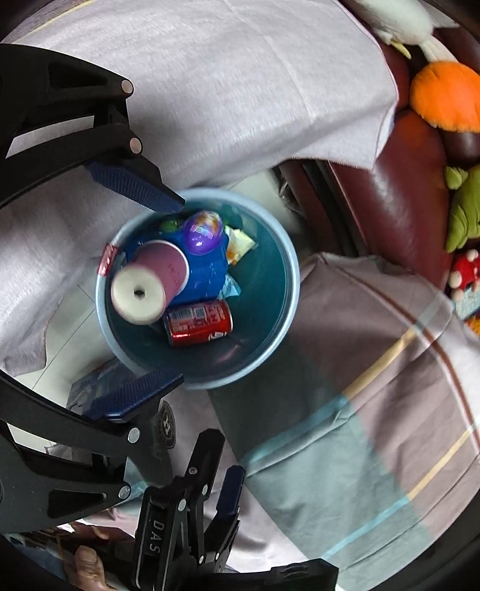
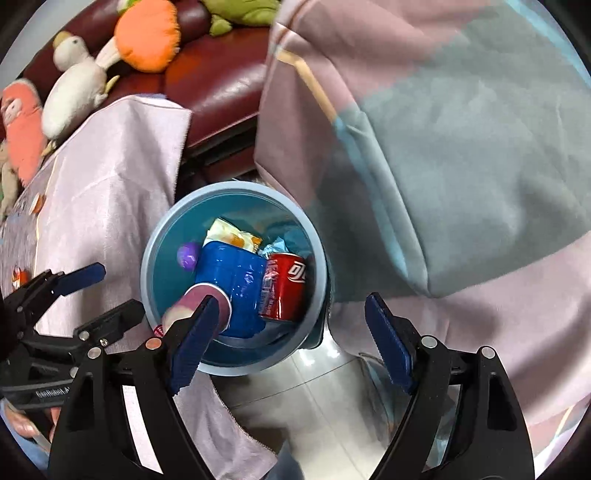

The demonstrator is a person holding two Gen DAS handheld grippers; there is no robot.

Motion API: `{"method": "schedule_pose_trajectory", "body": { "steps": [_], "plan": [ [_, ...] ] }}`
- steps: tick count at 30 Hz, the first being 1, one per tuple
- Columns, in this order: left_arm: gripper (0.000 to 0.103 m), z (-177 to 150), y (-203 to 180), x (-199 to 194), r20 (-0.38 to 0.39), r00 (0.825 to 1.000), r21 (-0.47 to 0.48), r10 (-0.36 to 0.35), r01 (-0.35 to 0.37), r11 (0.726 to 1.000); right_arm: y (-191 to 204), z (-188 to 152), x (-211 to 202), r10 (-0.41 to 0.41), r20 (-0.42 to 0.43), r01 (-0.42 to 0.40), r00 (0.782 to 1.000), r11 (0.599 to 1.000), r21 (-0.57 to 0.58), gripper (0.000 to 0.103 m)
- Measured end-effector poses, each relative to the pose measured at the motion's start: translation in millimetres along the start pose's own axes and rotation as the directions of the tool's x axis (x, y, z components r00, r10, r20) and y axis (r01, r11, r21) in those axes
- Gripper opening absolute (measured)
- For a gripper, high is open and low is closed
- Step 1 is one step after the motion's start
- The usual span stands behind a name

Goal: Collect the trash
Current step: 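Open right tool to drop the can while left tool opens to drop the cup, then move both open tools back over the table toward the orange snack bag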

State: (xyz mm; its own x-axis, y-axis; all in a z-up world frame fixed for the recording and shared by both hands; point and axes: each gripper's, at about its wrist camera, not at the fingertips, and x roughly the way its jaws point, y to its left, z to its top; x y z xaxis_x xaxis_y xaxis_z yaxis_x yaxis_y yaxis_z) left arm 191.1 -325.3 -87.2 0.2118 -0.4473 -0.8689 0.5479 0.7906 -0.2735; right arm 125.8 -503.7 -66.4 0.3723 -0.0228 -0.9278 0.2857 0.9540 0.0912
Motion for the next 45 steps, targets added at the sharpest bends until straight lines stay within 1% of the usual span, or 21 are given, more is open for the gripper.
{"method": "schedule_pose_trajectory", "body": {
  "steps": [4, 8, 13, 18, 21, 24, 28, 31, 37, 41, 43, 45],
  "plan": [
    [0.087, -5.9, 13.7, -12.1, 0.016, 1.0, -0.021, 0.007, -0.007, 1.0, 11.6, 0.9, -4.1, -0.011, 0.0, 0.011, 1.0, 0.999, -0.047, 0.077],
    [0.087, -13.4, 27.5, -25.3, 0.031, 0.999, -0.039, 0.019, -0.018, 0.999, 20.9, -1.4, -4.1, -0.018, -0.031, 0.017, 0.999, 0.999, -0.05, 0.077],
    [0.087, -25.5, 45.1, -47.3, 0.059, 0.998, -0.051, 0.038, -0.035, 0.998, 39.0, -7.3, -5.1, -0.033, -0.055, 0.029, 0.998, 0.996, -0.083, 0.077],
    [0.088, -43.7, 77.1, -72.6, 0.083, 0.994, -0.096, 0.072, -0.064, 0.993, 66.3, -10.1, -12.9, -0.043, -0.05, 0.037, 0.998, 0.992, -0.121, 0.077],
    [0.088, -56.3, 103.9, -90.0, 0.099, 0.99, -0.142, 0.099, -0.084, 0.986, 90.2, -10.8, -17.3, -0.043, -0.041, 0.036, 0.998, 0.987, -0.159, 0.077],
    [0.088, -70.9, 133.1, -109.2, 0.115, 0.985, -0.191, 0.131, -0.108, 0.976, 119.0, -11.8, -18.3, -0.029, -0.056, 0.016, 0.998, 0.978, -0.21, 0.077],
    [0.088, -93.2, 175.2, -134.0, 0.135, 0.975, -0.258, 0.179, -0.14, 0.956, 164.2, -12.6, -19.4, -0.031, -0.06, 0.013, 0.998, 0.958, -0.286, 0.077],
    [0.088, -107.2, 201.9, -149.4, 0.143, 0.97, -0.303, 0.197, -0.147, 0.942, 196.5, -11.8, -20.3, -0.032, -0.057, 0.011, 0.998, 0.941, -0.337, 0.077],
    [0.088, -127.6, 243.1, -176.3, 0.172, 0.957, -0.372, 0.234, -0.157, 0.915, 260.9, -8.7, -27.1, -0.013, -0.044, -0.008, 0.999, 0.902, -0.432, 0.077],
    [0.088, -138.9, 265.0, -188.0, 0.178, 0.952, -0.402, 0.249, -0.161, 0.901, 294.6, -4.0, -29.9, 0.005, -0.026, -0.017, 1.0, 0.878, -0.479, 0.077],
    [0.088, -144.6, 274.6, -191.4, 0.178, 0.95, -0.416, 0.256, -0.163, 0.895, 309.4, -3.0, -29.7, 0.021, -0.03, -0.033, 0.999, 0.869, -0.494, 0.077],
    [0.088, -149.1, 285.3, -195.1, 0.179, 0.948, -0.428, 0.264, -0.167, 0.888, 323.7, -1.5, -27.6, 0.016, -0.032, -0.03, 0.999, 0.86, -0.509, 0.077]
  ]
}}
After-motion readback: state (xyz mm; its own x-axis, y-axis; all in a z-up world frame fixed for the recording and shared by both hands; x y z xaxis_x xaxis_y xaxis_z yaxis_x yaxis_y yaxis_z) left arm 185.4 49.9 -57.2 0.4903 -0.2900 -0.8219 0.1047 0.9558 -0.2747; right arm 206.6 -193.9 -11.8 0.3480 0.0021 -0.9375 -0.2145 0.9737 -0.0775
